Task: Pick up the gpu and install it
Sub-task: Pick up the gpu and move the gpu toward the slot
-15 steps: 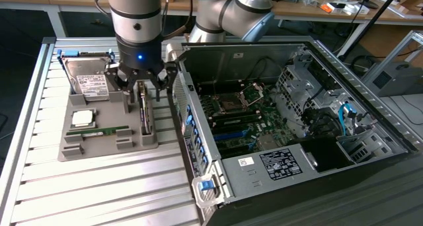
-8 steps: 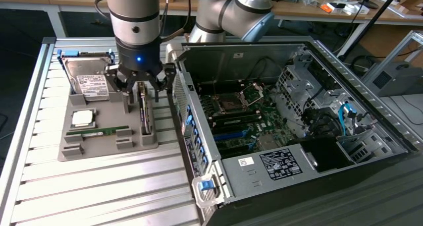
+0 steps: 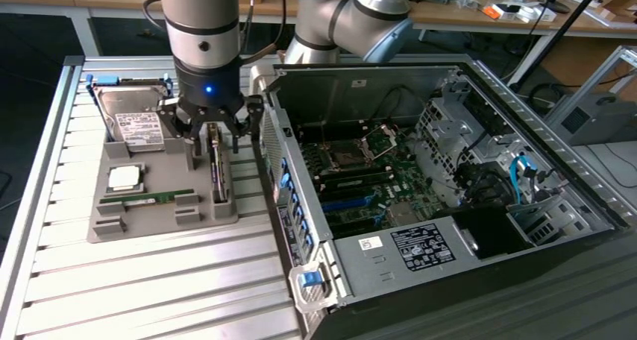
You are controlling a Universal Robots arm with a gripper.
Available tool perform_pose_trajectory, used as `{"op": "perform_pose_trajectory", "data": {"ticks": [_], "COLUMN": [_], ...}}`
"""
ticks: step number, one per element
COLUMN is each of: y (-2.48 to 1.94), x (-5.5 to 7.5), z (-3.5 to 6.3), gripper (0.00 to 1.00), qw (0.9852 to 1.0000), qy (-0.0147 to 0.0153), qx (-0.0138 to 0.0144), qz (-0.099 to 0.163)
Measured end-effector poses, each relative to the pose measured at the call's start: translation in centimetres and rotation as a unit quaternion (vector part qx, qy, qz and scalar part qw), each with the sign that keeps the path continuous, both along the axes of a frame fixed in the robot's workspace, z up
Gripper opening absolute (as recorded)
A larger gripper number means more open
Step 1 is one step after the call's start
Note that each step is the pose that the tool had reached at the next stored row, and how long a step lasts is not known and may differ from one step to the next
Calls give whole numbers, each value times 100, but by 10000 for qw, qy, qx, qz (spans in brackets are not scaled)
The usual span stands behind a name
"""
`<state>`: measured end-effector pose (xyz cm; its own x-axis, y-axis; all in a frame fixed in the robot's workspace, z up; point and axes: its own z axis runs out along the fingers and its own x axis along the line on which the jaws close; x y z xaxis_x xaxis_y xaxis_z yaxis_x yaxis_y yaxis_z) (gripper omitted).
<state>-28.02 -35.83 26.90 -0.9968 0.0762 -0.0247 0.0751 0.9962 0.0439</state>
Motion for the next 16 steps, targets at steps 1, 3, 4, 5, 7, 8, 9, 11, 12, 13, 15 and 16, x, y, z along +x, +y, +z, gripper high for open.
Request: {"op": "perform_pose_trajectory", "data": {"ticks": [1,3,4,5,7,8,9,11,12,13,15,16], "y": [6,18,24,30,41,47,51,57,59,62,66,68], "x": [0,-4,-7,-9,-13,-15,-16,-18,-18,-21,-23,-24], "z": [-6,-17,-25,-31,-46,-55,-63,-80,-88,-102,-120,-131], "gripper": [60,60,60,60,60,60,60,60,60,60,60,60], "qw": [10000,10000,10000,10000,10000,10000,10000,10000,10000,10000,10000,10000], "qy": [0,2,2,1,1,0,1,1,1,1,1,1], "qx": [0,-1,-1,-1,-1,0,-1,0,-1,-1,-1,-1], "qz": [0,0,0,0,0,-3,-5,-10,-13,-15,-18,-20]}}
